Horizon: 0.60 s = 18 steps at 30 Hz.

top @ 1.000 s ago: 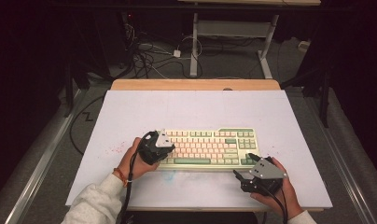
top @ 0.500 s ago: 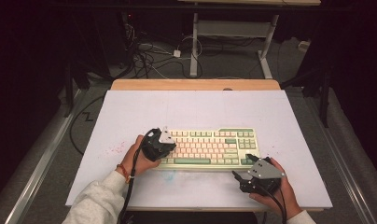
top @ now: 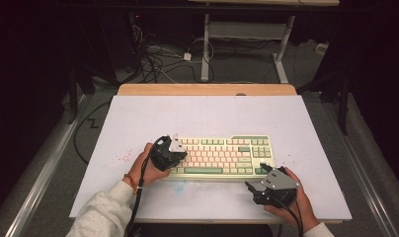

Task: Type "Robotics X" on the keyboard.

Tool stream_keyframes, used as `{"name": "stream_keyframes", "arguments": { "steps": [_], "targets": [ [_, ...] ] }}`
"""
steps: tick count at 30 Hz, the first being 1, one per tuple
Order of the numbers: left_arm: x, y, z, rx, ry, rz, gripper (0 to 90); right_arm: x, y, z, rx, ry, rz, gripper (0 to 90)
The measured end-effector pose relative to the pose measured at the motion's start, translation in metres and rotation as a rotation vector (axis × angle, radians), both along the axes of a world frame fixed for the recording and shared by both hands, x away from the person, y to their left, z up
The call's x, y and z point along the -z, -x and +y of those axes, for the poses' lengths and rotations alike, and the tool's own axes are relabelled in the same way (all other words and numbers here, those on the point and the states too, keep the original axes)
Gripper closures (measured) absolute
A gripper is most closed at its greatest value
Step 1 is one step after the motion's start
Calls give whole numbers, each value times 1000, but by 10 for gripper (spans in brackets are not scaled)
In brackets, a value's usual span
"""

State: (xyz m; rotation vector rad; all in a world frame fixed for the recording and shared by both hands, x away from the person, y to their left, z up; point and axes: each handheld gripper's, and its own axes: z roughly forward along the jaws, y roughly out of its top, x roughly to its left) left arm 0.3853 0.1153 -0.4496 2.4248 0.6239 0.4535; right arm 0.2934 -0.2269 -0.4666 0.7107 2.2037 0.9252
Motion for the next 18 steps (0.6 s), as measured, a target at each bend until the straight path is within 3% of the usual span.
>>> {"name": "stream_keyframes", "arguments": {
  "steps": [10, 12, 13, 18],
  "targets": [
    [1, 0, 0, 2, -2, 8, 849, 0, 0, 1, -4, 3, 1, 243],
    [4, 0, -1, 6, -4, 24, 858, 0, 0, 1, -7, 7, 2, 243],
    [6, 1, -1, 3, 9, 14, 873, 1, 0, 1, -7, 9, 4, 244],
    [3, 2, -2, 11, -9, 3, 860, 1, 0, 1, -10, 11, 5, 245]
  ]
}}
